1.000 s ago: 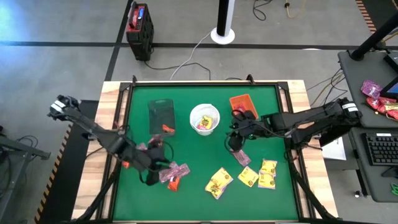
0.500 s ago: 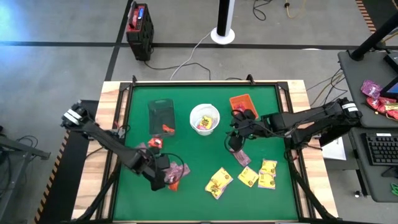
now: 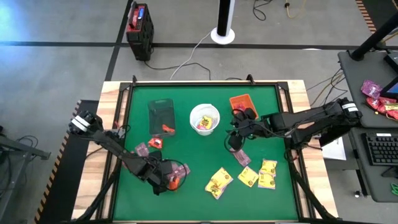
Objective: Sort candy by brand, put in halloween buckets
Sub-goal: Put the red candy into the orange bin
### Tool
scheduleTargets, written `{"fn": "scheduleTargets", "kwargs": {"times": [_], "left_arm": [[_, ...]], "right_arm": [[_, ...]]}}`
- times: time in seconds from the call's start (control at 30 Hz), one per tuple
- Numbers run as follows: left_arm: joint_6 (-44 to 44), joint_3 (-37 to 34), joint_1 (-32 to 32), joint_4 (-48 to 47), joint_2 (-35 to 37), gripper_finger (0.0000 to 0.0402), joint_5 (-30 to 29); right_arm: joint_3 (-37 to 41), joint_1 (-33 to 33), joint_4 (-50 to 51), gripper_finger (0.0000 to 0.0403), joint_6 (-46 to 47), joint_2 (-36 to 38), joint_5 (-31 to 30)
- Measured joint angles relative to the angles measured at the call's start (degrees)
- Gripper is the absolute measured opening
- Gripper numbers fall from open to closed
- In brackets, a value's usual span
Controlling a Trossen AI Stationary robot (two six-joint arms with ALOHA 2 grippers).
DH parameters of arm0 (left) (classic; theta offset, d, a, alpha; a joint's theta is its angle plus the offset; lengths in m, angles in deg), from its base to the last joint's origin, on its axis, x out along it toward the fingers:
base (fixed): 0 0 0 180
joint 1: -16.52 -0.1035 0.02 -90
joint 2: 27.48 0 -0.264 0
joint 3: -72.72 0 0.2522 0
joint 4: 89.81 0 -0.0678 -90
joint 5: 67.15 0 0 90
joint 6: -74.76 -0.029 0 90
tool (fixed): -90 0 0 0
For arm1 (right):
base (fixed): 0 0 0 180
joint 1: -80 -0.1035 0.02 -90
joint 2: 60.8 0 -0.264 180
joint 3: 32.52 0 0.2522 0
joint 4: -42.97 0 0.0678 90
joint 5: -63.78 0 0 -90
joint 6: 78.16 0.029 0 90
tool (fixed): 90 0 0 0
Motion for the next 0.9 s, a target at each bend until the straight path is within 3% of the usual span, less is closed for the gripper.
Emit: {"fn": "scheduleTargets", "kwargs": {"times": [0.17,0.43,0.7,0.9], "left_arm": [[-0.23,0.02,0.25,0.16,-0.73,0.0155,-0.97],[-2.20,-0.22,0.74,-1.40,-0.08,0.0013,-4.84],[-2.63,-0.42,0.73,-4.28,3.08,0.0006,-5.20],[-9.31,-0.39,0.51,-5.67,10.87,0.0006,-11.74]], "right_arm": [[0.00,0.15,-0.01,0.0196,-0.02,-0.01,-0.24],[0.30,0.13,-0.07,0.0196,-0.44,-0.02,-1.98],[1.21,0.13,-0.37,0.0196,-3.04,-0.04,-2.79],[2.80,0.11,-4.38,0.0196,-7.61,-0.07,-1.85]]}}
